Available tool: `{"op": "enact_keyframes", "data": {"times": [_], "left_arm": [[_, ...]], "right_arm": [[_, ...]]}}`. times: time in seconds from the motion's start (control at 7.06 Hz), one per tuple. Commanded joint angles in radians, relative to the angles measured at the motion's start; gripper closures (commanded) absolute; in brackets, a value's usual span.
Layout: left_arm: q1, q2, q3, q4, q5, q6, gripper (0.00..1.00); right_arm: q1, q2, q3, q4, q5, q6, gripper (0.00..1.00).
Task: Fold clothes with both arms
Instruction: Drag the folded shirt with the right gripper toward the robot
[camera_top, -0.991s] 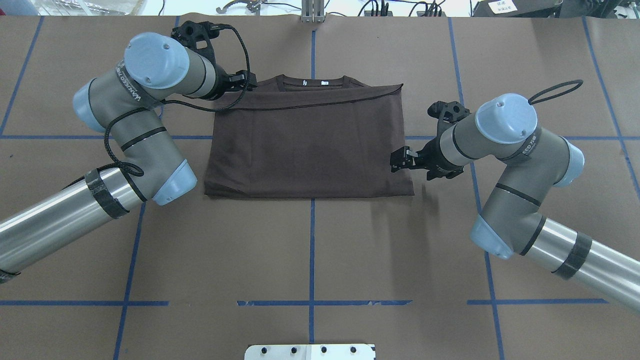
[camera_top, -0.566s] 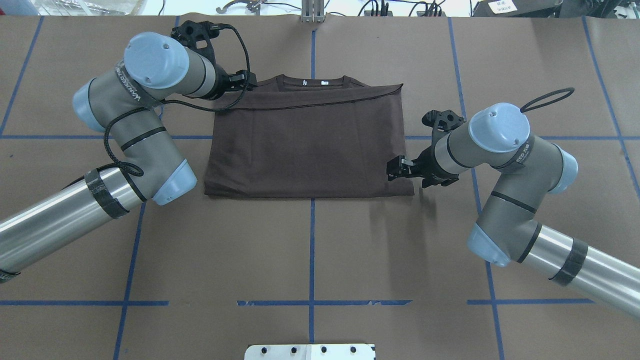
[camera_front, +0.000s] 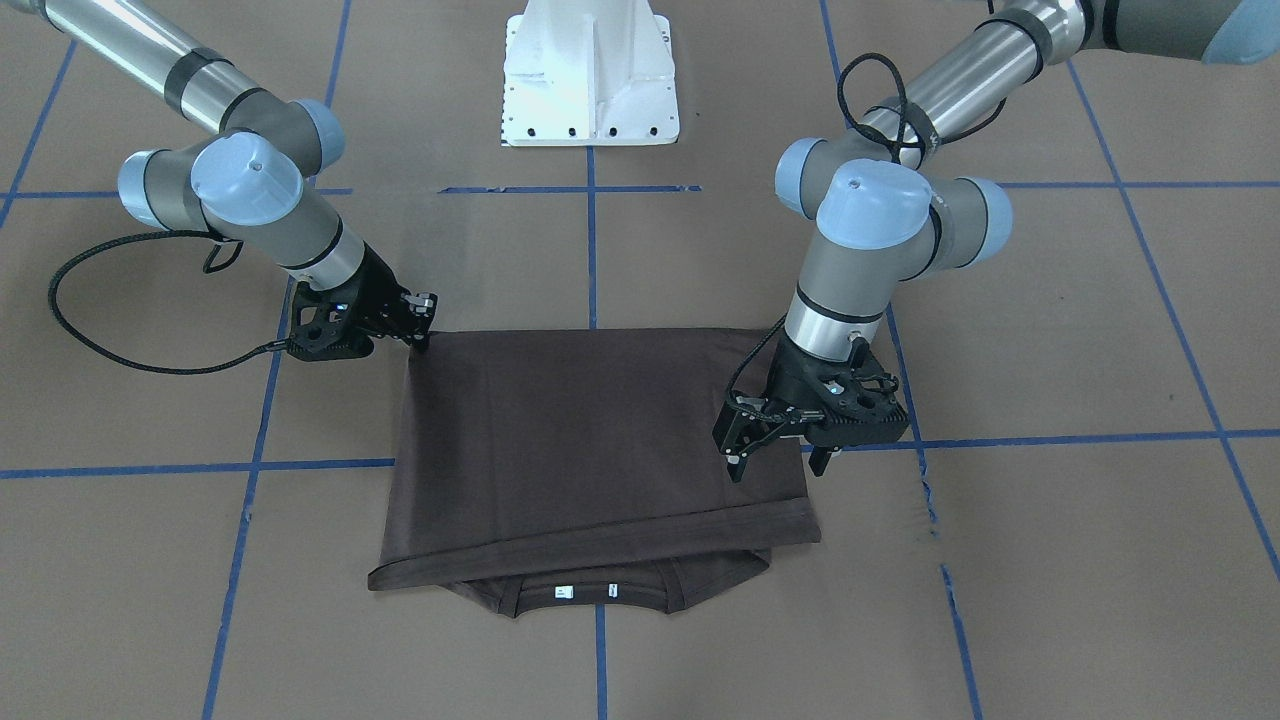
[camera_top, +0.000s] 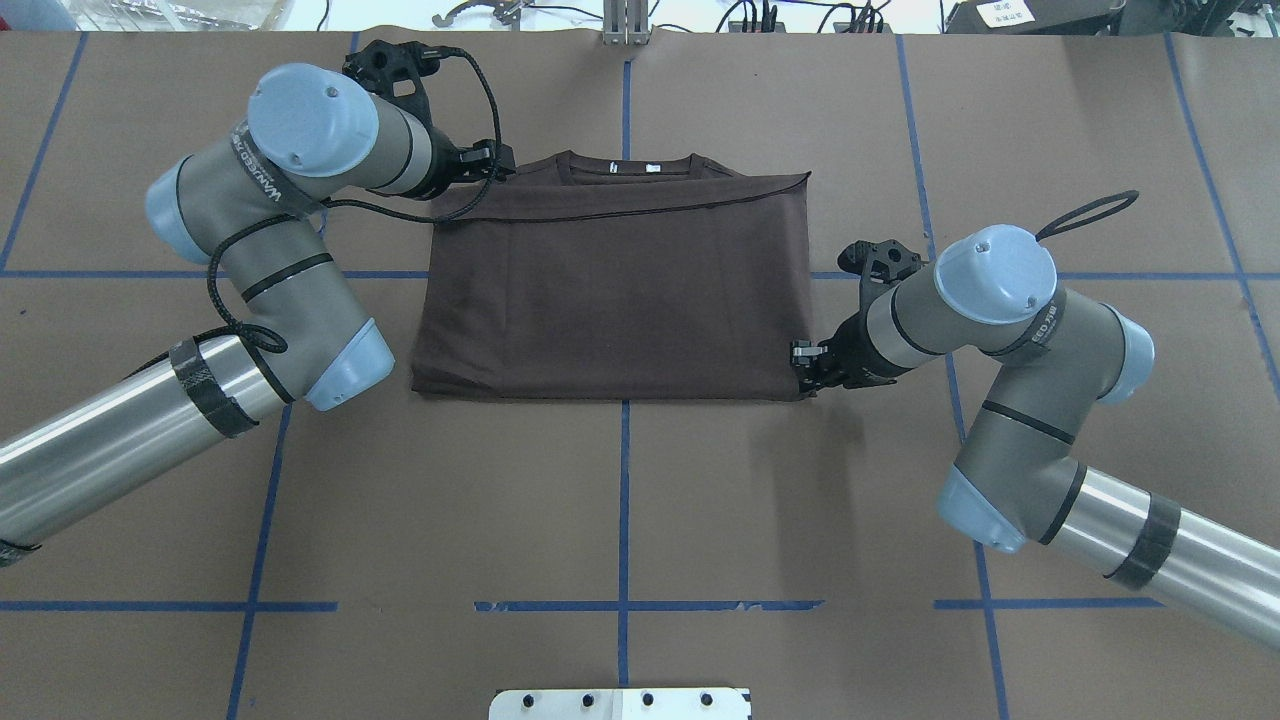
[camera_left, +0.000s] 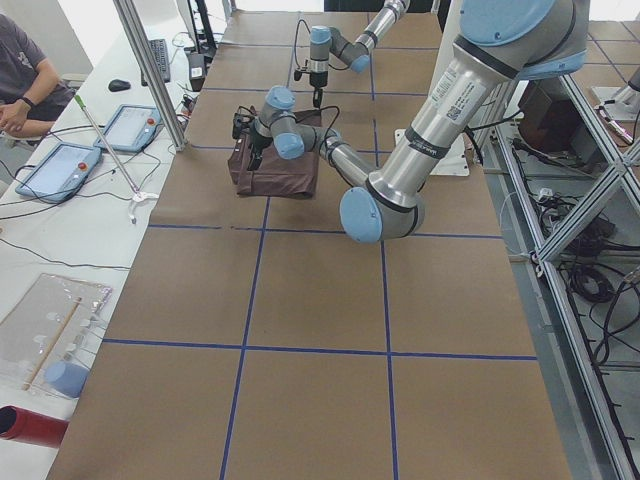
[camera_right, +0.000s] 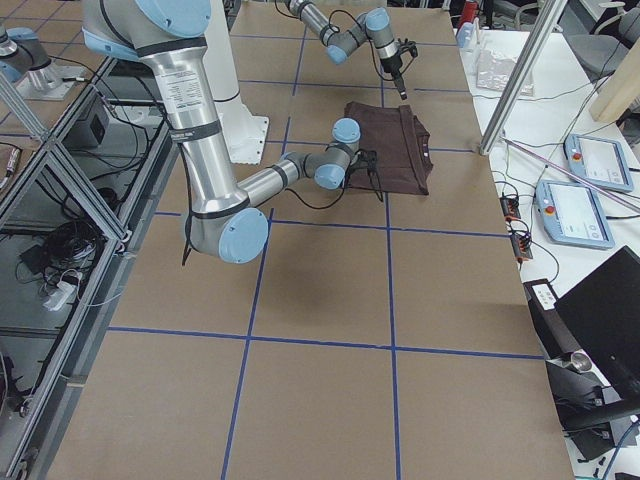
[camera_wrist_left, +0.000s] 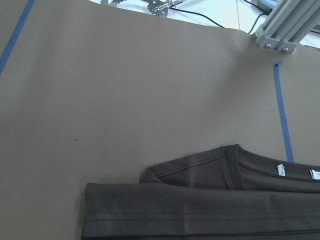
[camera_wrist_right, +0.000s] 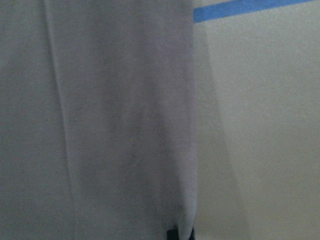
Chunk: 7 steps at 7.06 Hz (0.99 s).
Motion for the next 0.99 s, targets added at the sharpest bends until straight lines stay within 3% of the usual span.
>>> {"op": "enact_keyframes", "data": {"times": [0.0, 0.28, 0.57, 0.71, 0.85], "left_arm": [[0.000, -0.001, -0.003, -0.001, 0.002, -0.003, 0.00], [0.000, 0.000, -0.015, -0.001, 0.003, -0.006, 0.00], [0.000, 0.002, -0.035, 0.001, 0.002, -0.005, 0.00], [0.000, 0.002, -0.043, 0.002, 0.000, -0.005, 0.00], [0.009, -0.001, -0.049, 0.037, -0.014, -0.005, 0.00]], "right_arm": [[-0.087, -0.193, 0.208, 0.000, -0.003, 0.013, 1.00], [-0.278, -0.454, 0.445, 0.000, -0.001, 0.014, 1.00], [-0.412, -0.509, 0.493, 0.008, 0.008, 0.015, 1.00], [-0.415, -0.509, 0.510, 0.013, 0.016, 0.015, 0.01], [-0.384, -0.500, 0.533, 0.013, 0.010, 0.015, 0.00]]}}
